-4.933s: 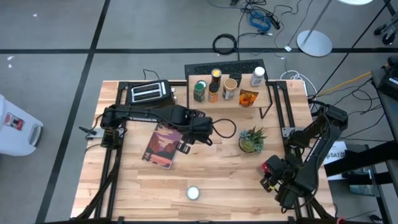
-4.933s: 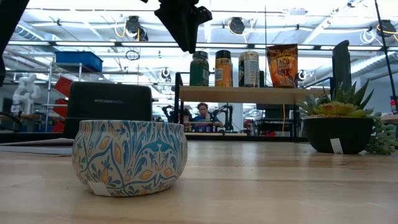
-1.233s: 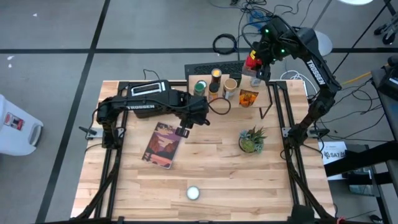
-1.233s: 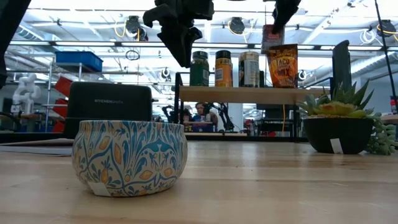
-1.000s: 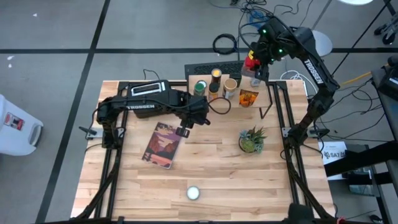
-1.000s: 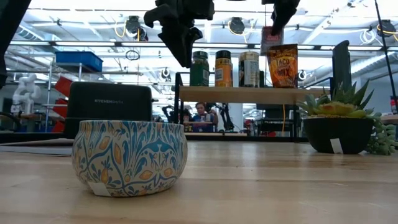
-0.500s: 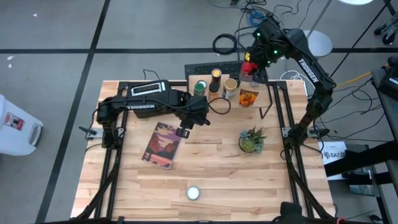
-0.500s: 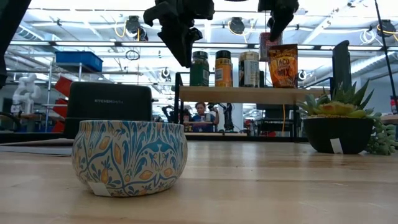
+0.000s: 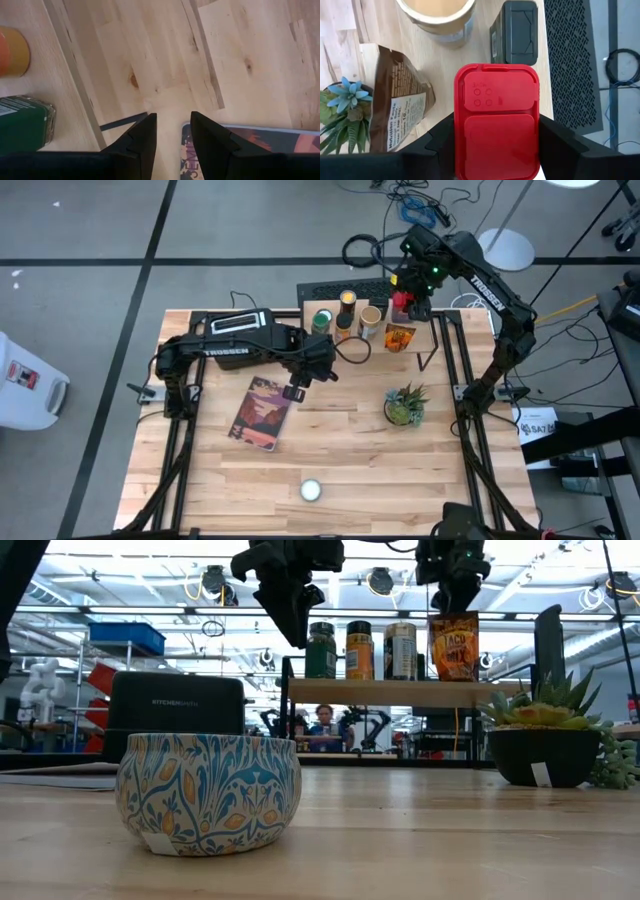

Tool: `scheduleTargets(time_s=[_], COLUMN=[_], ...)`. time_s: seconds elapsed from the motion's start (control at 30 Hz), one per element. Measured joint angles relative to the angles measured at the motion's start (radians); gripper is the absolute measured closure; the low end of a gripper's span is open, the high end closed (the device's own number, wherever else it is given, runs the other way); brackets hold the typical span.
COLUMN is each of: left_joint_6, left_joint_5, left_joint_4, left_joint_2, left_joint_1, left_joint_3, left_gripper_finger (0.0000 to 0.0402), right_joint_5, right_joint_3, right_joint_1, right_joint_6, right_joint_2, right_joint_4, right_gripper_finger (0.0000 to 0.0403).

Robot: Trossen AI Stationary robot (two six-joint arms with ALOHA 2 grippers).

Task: Shelf spices
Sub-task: Put the red seasoning can on the shelf

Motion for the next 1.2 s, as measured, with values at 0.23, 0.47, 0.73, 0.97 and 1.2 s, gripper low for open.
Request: scheduleTargets(time_s=[0.23,0.47,0.73,0.97,1.2], left_joint_6=[0.002,0.002,0.002,0.001,0.0], left_joint_5=[0.0,0.0,0.0,0.0,0.0], left_joint_4=[0.001,0.004,0.003,0.003,0.003], left_joint_2=[0.0,0.0,0.0,0.0,0.0], left_joint_1=[0.0,0.0,0.0,0.0,0.0], left_joint_3=[0.0,0.0,0.0,0.0,0.0], left_gripper_finger=[0.0273,0.0273,0.0273,0.0273,0.0273], right_joint_5=[-0.032,-0.032,-0.057,-0.059,-0.079], right_joint_3=[-0.036,-0.096,-0.15,-0.165,-0.165], right_joint_1=[-0.01,-0.01,-0.033,-0.035,-0.035], right_joint_6=[0.001,0.002,0.011,0.027,0.057], right_joint_2=[0.0,0.0,0.0,0.0,0.0], right_joint_4=[0.014,0.081,0.085,0.092,0.102], right_gripper_finger=[0.0203,0.02,0.02,0.0199,0.0181])
